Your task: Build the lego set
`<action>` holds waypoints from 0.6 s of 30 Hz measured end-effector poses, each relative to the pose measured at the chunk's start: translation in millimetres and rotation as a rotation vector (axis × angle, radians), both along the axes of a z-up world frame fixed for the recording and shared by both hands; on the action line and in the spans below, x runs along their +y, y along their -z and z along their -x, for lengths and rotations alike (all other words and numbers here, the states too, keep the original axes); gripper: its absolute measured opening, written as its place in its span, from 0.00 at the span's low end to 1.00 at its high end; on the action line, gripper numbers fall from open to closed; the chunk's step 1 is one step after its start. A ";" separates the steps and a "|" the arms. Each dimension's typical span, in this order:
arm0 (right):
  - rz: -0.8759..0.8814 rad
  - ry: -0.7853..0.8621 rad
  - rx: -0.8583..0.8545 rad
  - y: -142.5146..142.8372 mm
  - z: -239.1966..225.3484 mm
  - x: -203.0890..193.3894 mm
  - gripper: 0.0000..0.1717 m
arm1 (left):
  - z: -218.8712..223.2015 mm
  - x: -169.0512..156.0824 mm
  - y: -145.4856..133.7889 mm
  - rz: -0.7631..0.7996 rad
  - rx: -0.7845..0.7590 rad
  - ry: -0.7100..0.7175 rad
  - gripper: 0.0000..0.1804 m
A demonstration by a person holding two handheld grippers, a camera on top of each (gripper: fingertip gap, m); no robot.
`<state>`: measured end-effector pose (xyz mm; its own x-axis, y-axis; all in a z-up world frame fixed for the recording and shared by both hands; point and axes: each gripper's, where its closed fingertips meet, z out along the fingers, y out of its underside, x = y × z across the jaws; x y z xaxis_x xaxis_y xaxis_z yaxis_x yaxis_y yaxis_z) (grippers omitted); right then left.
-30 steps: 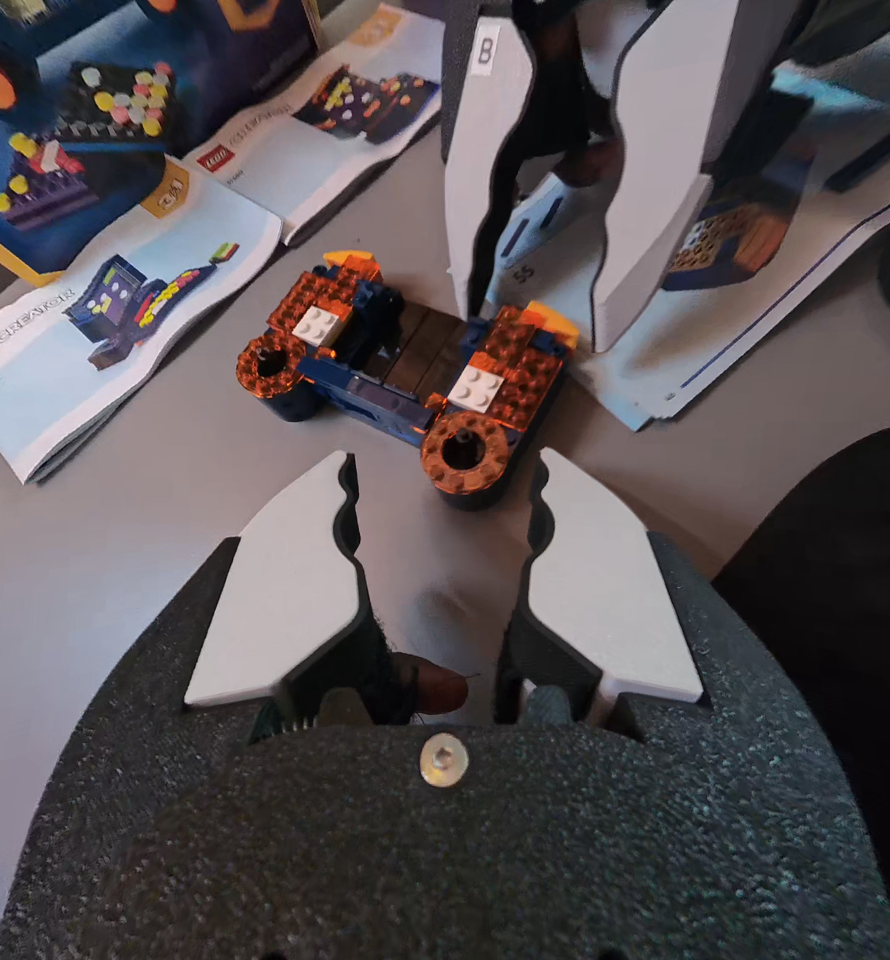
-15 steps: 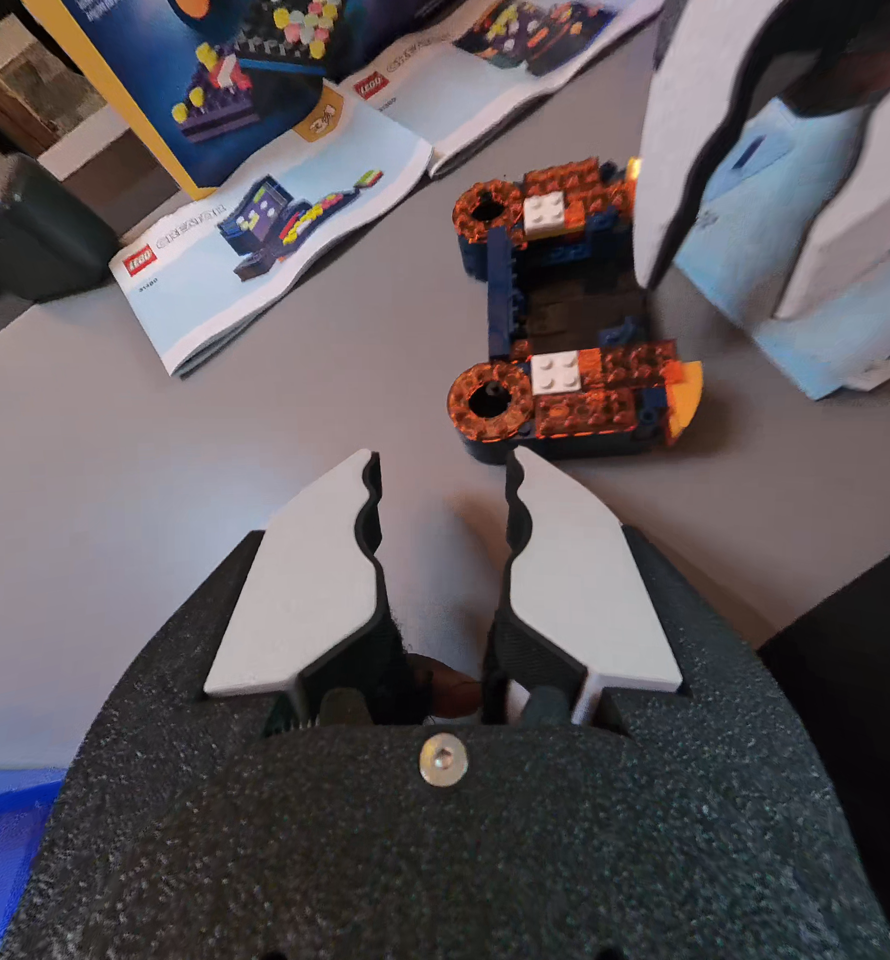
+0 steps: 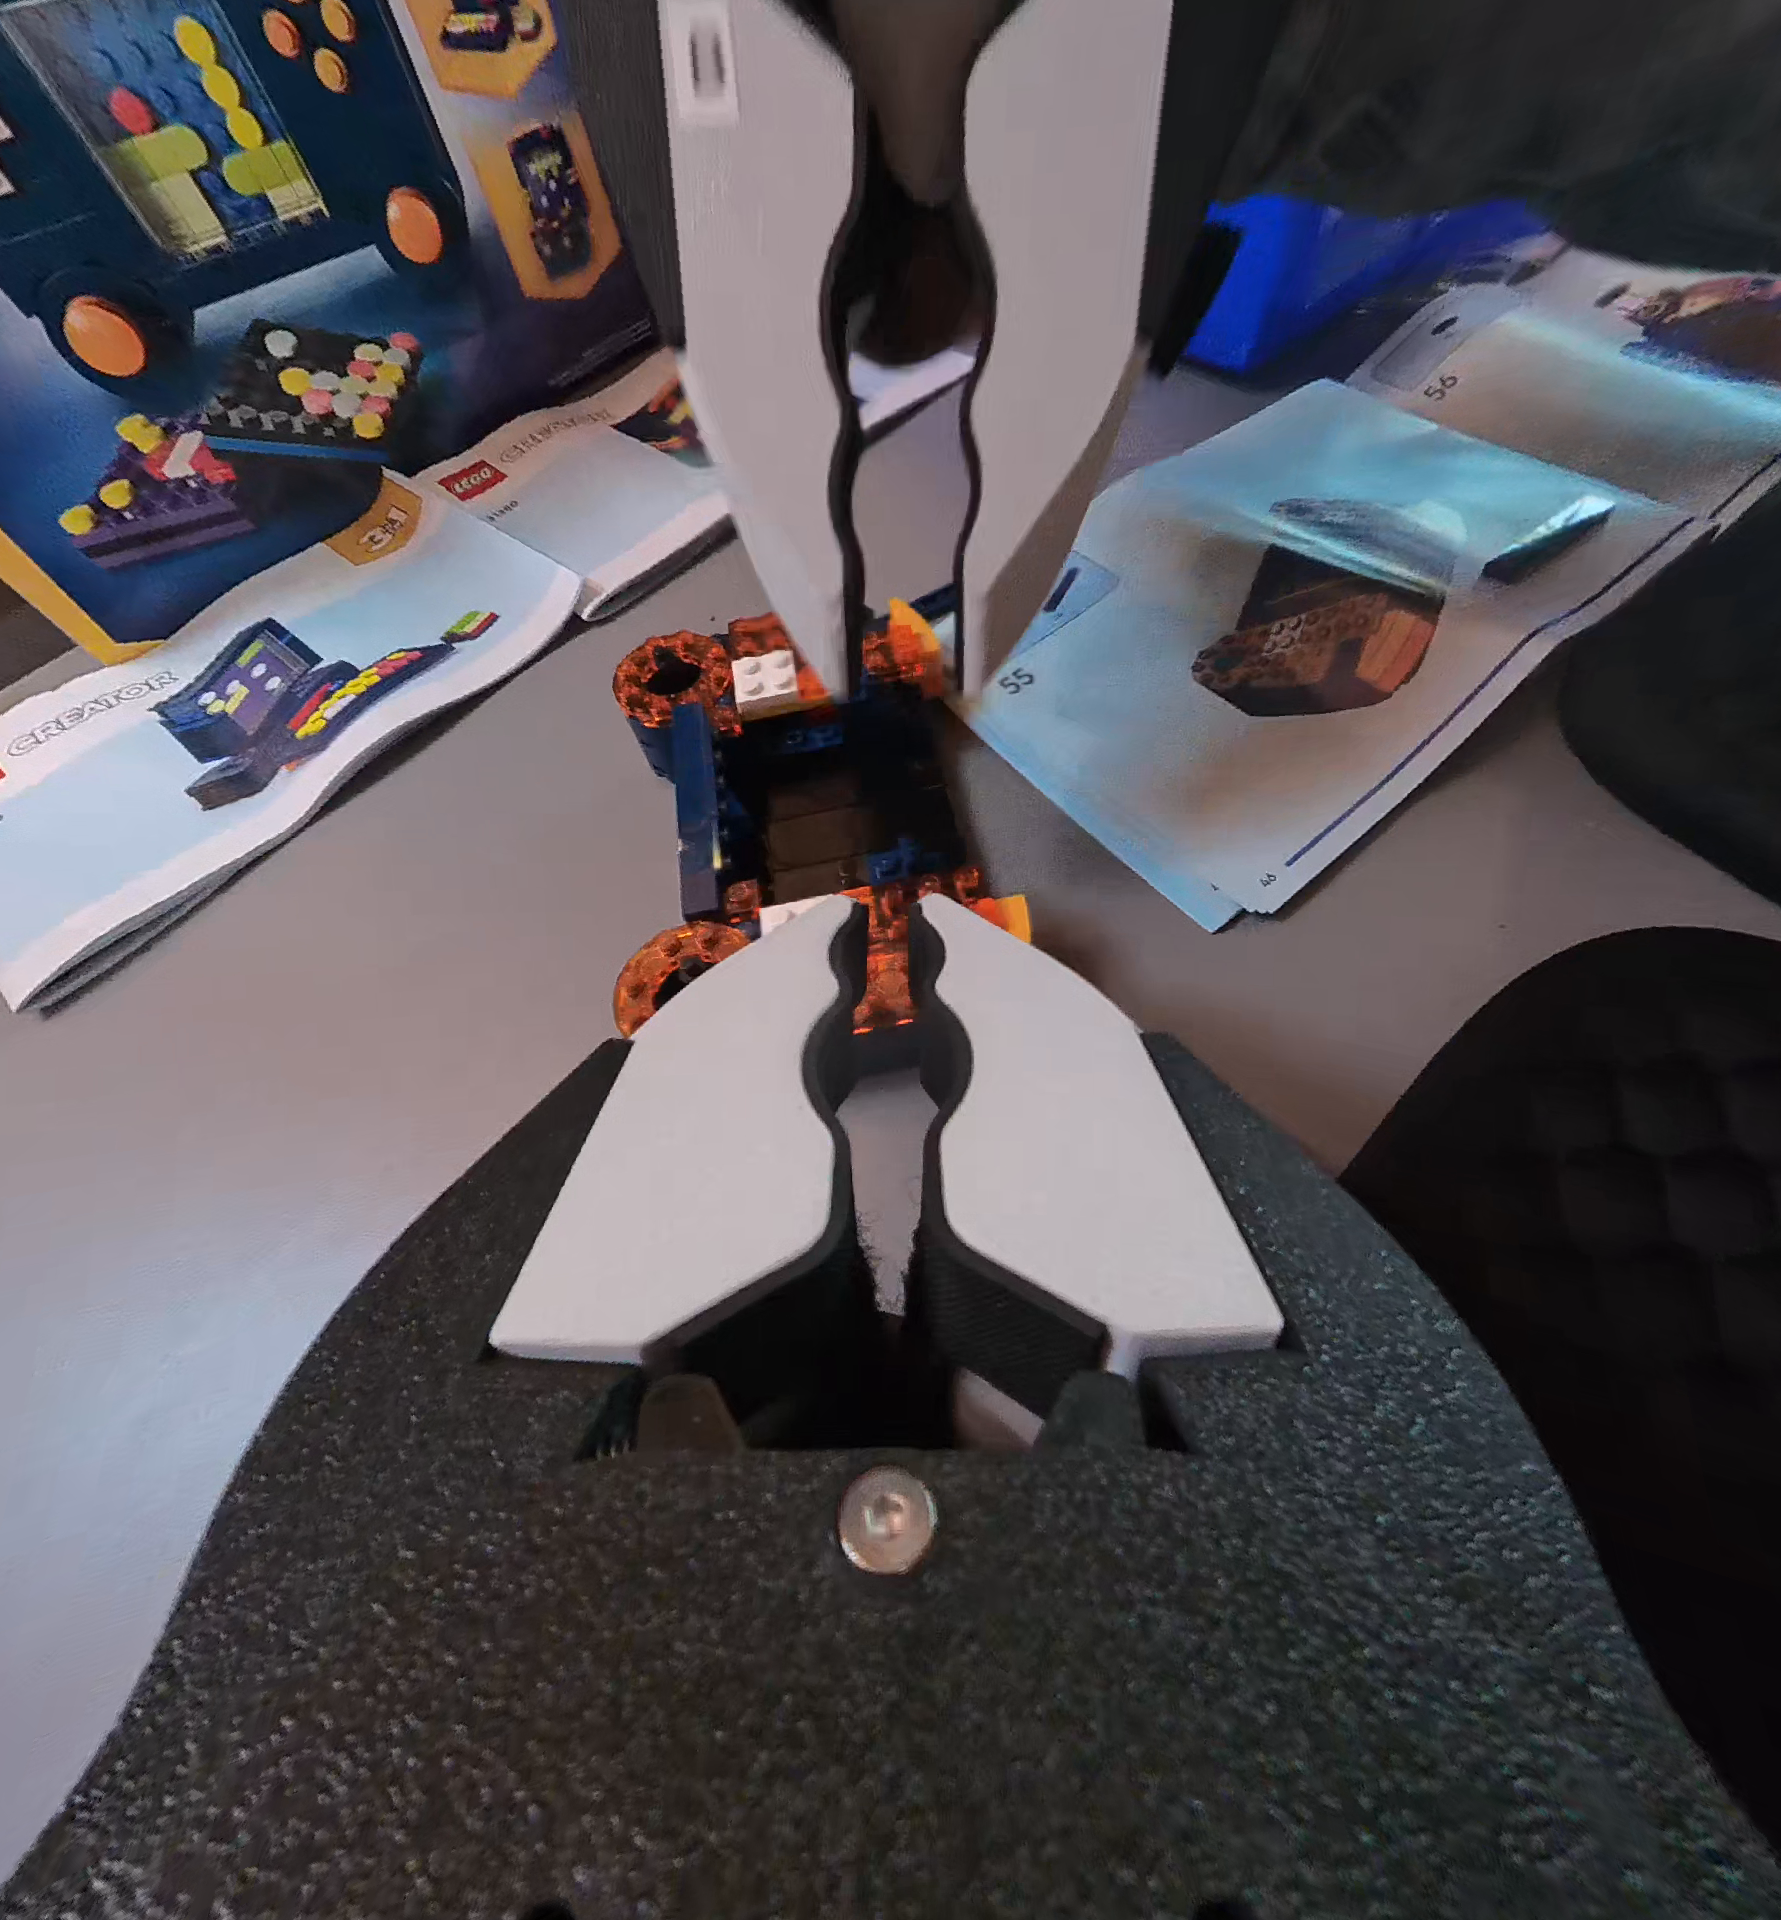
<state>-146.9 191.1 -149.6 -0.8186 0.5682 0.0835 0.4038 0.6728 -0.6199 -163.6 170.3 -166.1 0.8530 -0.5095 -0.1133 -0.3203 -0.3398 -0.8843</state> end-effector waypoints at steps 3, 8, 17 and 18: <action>-0.084 0.076 0.055 -19.7 -15.1 10.7 0.08 | -2.3 0.4 1.5 -0.017 -0.008 0.008 0.03; -0.145 0.183 0.152 -57.3 -63.2 25.4 0.00 | -10.9 -3.7 -6.1 -0.025 -0.054 0.055 0.03; -0.047 0.276 0.161 -81.4 -129.4 40.3 0.03 | -16.2 -2.4 -5.1 -0.012 -0.005 0.033 0.05; -0.039 0.273 0.156 -80.2 -132.8 39.5 0.02 | -16.9 -2.0 -6.4 -0.013 -0.001 0.030 0.05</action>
<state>-14.1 230.6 -69.4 -0.6122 0.7589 0.2221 0.4747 0.5774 -0.6642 -146.7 168.3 -159.8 0.8373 -0.5337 -0.1193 -0.3295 -0.3183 -0.8889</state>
